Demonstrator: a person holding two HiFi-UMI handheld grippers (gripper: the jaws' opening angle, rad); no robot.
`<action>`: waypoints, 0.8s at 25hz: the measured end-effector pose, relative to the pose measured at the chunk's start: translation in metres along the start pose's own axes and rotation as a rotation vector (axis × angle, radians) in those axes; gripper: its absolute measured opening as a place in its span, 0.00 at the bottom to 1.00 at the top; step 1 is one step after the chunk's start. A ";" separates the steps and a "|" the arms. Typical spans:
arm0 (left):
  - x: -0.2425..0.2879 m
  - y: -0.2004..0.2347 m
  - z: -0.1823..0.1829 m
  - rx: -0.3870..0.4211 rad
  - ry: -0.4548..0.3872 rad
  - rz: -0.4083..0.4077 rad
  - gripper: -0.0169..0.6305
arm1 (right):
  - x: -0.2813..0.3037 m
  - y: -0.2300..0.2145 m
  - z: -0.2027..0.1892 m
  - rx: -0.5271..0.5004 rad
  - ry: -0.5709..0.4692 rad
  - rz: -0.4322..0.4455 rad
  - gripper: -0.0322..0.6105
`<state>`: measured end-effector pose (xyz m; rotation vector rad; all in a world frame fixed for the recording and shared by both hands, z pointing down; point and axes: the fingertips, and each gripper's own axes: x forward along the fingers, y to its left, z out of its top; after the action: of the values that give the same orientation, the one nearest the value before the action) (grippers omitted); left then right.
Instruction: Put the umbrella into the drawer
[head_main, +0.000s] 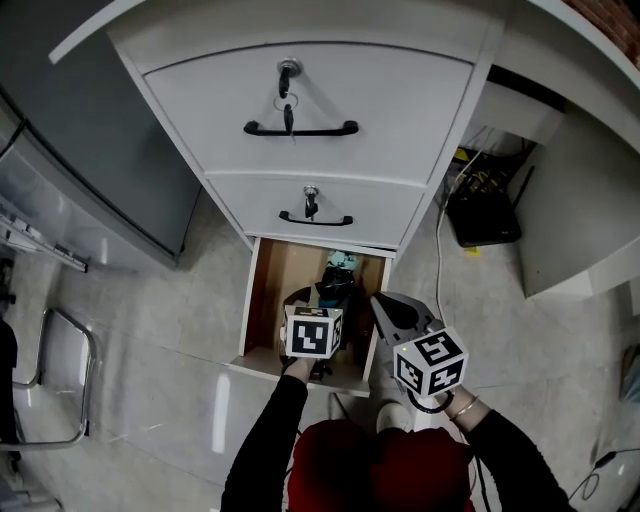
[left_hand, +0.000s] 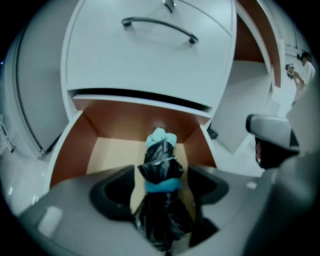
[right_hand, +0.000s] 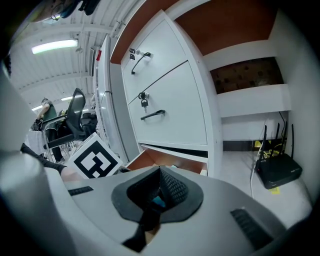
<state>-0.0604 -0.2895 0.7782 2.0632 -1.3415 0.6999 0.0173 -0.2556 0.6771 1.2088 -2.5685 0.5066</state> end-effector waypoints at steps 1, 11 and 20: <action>-0.006 0.001 0.004 -0.005 -0.018 0.000 0.54 | -0.001 0.002 0.003 -0.004 -0.005 0.002 0.05; -0.075 0.021 0.037 -0.057 -0.212 0.044 0.31 | -0.022 0.016 0.034 -0.028 -0.077 0.002 0.05; -0.142 0.018 0.061 0.030 -0.362 0.057 0.07 | -0.047 0.033 0.055 -0.043 -0.128 0.017 0.05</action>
<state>-0.1214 -0.2497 0.6402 2.2596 -1.5979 0.3813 0.0163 -0.2259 0.6032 1.2432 -2.6838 0.3875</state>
